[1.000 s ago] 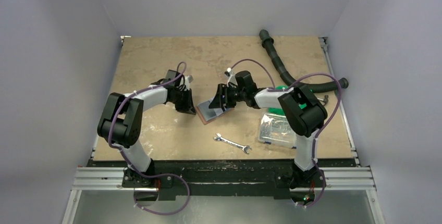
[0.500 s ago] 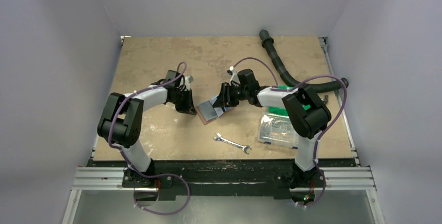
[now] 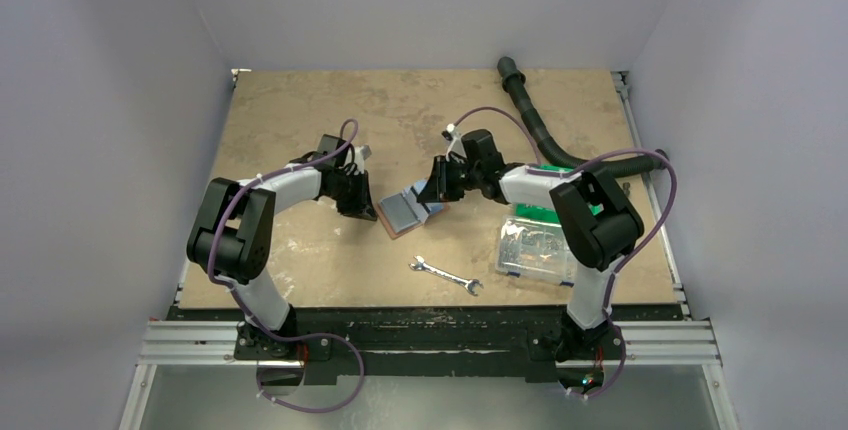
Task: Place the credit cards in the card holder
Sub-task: Insert the credit card into the card holder.
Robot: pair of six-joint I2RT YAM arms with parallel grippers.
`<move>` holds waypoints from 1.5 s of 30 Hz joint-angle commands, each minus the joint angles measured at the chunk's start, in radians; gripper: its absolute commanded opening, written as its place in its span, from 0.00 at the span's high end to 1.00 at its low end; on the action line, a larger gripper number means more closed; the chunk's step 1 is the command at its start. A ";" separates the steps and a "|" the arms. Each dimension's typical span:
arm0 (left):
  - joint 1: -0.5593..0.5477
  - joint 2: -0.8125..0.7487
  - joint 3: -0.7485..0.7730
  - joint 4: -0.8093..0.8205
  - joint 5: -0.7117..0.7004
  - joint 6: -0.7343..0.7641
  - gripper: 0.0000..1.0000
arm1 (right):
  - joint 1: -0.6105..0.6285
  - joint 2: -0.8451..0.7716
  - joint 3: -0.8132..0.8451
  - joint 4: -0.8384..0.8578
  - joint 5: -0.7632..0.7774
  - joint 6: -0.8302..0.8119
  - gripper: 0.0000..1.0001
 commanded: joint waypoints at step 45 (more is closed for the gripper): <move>-0.004 0.032 -0.006 -0.003 -0.002 0.033 1.00 | -0.079 0.120 0.051 -0.009 -0.213 -0.087 1.00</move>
